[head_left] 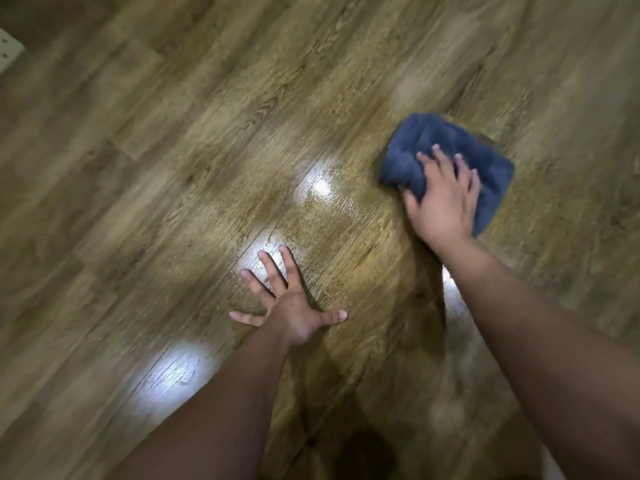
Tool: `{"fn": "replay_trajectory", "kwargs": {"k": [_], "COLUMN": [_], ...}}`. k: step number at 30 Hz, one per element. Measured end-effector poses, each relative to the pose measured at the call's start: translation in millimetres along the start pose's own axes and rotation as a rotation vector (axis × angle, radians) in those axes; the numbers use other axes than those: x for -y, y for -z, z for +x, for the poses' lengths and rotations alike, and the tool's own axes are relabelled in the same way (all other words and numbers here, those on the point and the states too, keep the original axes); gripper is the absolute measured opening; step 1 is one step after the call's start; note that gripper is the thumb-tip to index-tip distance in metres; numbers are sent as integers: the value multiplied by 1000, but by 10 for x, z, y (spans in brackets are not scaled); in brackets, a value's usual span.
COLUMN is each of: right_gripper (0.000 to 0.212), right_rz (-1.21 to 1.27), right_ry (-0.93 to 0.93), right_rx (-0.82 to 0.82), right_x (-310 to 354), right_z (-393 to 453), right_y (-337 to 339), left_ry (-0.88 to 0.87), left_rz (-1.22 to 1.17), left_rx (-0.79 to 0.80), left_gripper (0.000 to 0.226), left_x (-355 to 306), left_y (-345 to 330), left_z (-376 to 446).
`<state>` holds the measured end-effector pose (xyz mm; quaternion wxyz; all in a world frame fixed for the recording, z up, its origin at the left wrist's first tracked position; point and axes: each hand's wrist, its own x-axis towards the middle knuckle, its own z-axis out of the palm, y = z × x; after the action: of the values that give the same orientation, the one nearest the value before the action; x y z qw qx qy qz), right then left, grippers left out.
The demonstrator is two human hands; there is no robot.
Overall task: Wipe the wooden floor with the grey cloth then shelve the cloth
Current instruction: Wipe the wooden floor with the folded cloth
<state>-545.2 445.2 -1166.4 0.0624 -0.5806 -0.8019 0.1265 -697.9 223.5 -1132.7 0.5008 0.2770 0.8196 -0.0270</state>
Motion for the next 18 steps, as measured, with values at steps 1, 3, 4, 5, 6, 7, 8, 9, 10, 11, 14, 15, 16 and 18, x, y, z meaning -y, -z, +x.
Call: {"fn": "replay_trajectory", "kwargs": {"k": [1, 3, 4, 5, 6, 7, 8, 9, 10, 11, 14, 15, 16, 18], "right_gripper": [61, 62, 63, 64, 64, 65, 66, 66, 67, 67, 68, 68, 68, 67], "right_rz": [23, 42, 45, 46, 35, 18, 0, -16, -31, -45, -82, -92, -98, -79], "right_ry": [-73, -149, -157, -143, -111, -63, -1, 74, 154, 229, 407, 453, 495, 528], "right_rx": [2, 4, 8, 13, 21, 31, 46, 68, 93, 120, 223, 257, 278, 285], "right_x": [56, 225, 325, 416, 498, 560, 604, 649, 698, 757, 945, 979, 996, 992], "right_z": [104, 226, 239, 230, 192, 124, 32, -71, -184, -297, -615, -728, -843, -1066], "right_y": [-11, -61, -95, -115, -129, -139, -145, -151, -153, -156, -224, -247, -271, -300], "left_ry": [-1, -2, 1, 2, 6, 13, 20, 27, 31, 34, 51, 58, 75, 102], "left_rz": [-3, -4, -4, -3, 2, 12, 22, 28, 32, 39, 45, 52, 61, 79], "left_rx": [-1, -3, -6, -10, -15, -18, -20, -28, -38, -50, -68, -73, -72, -85], "left_gripper": [156, 157, 157, 157, 157, 157, 157, 157, 158, 158, 162, 163, 164, 162], "left_x": [0, 3, 18, 23, 29, 29, 18, 8, 1, -1, 4, 2, -1, -3], "left_y": [-2, 2, 4, 12, 14, 11, 4, -3, -12, -21, -26, -39, -53, -78], "left_z": [1, 12, 17, 18, 19, 19, 17, 20, 20, 21, 39, 47, 52, 49]}}
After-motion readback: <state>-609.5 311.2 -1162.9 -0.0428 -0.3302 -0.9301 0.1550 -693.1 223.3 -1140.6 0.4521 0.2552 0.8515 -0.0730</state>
